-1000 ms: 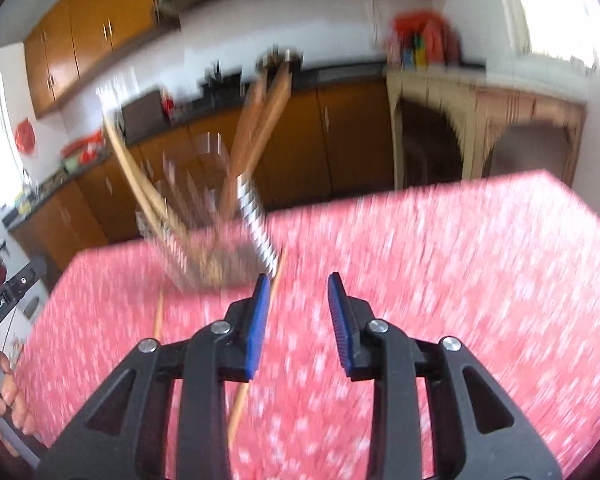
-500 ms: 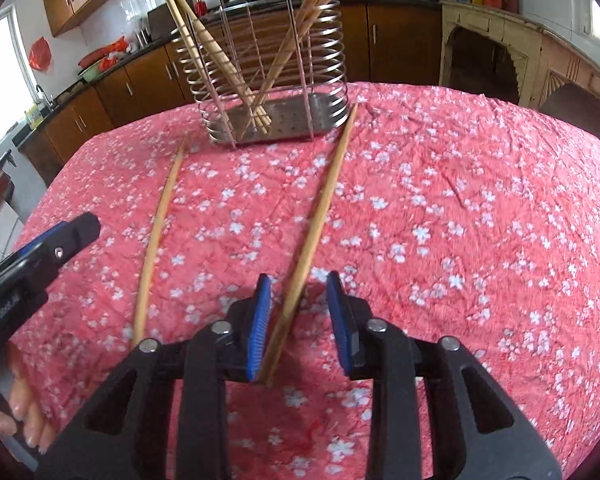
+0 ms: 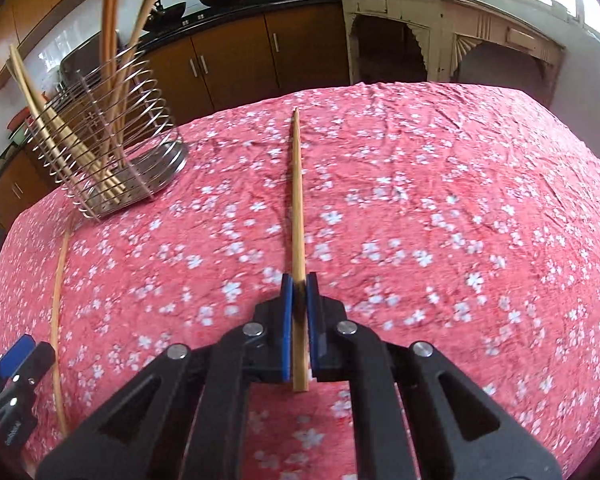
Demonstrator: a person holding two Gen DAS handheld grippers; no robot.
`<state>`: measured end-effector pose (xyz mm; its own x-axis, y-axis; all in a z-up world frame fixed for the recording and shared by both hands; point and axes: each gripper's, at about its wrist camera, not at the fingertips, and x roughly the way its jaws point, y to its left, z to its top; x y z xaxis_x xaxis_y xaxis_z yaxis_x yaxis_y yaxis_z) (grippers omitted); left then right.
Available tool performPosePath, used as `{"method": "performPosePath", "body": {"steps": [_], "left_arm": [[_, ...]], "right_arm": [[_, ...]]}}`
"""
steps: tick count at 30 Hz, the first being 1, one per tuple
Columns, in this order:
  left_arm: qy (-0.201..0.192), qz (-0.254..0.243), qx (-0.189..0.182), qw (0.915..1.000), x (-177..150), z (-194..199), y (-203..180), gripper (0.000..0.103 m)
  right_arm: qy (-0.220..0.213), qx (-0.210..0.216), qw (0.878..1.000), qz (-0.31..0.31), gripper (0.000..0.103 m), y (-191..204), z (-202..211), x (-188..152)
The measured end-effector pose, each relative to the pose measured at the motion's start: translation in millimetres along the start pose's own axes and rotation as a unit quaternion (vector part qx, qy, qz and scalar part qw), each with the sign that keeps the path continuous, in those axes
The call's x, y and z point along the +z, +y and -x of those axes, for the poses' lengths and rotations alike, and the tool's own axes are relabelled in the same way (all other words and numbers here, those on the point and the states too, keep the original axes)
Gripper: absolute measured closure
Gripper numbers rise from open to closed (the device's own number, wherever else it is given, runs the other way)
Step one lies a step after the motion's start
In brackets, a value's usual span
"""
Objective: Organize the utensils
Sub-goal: 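Close the right tool on a chopstick while the left tool grasps another, then open both tools and release the chopsticks onto the cloth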
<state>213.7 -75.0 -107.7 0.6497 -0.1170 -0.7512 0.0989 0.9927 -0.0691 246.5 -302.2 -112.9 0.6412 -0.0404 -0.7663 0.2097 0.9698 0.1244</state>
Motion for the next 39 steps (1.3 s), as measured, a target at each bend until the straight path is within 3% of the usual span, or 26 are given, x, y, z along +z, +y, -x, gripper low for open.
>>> {"method": "performPosePath", "body": {"steps": [2, 3, 6, 10, 17, 24, 39], "left_arm": [[0.012, 0.002, 0.014, 0.9998, 2, -6, 0, 0.078], [0.013, 0.0, 0.016, 0.9998, 3, -7, 1, 0.091], [0.021, 0.001, 0.027, 0.9994, 9, -12, 13, 0.096], [0.018, 0.004, 0.056, 0.9983, 27, -25, 50, 0.096], [0.013, 0.018, 0.035, 0.9991, 38, -33, 90, 0.096], [0.011, 0.033, 0.016, 0.9993, 39, -37, 100, 0.095], [0.011, 0.04, 0.01, 0.9991, 39, -31, 102, 0.095]], "right_arm": [[-0.001, -0.001, 1.0, 0.001, 0.095, -2, 1, 0], [-0.001, -0.002, 1.0, 0.002, 0.095, -2, 1, 0], [-0.001, -0.004, 1.0, 0.0, 0.095, -11, -3, 6], [-0.002, -0.017, 1.0, -0.005, 0.095, -19, -12, 18], [-0.008, -0.026, 1.0, -0.001, 0.095, -29, -19, 27], [-0.008, -0.023, 1.0, -0.003, 0.095, -29, -20, 27], [-0.009, -0.015, 1.0, -0.01, 0.095, -32, -18, 24]]}}
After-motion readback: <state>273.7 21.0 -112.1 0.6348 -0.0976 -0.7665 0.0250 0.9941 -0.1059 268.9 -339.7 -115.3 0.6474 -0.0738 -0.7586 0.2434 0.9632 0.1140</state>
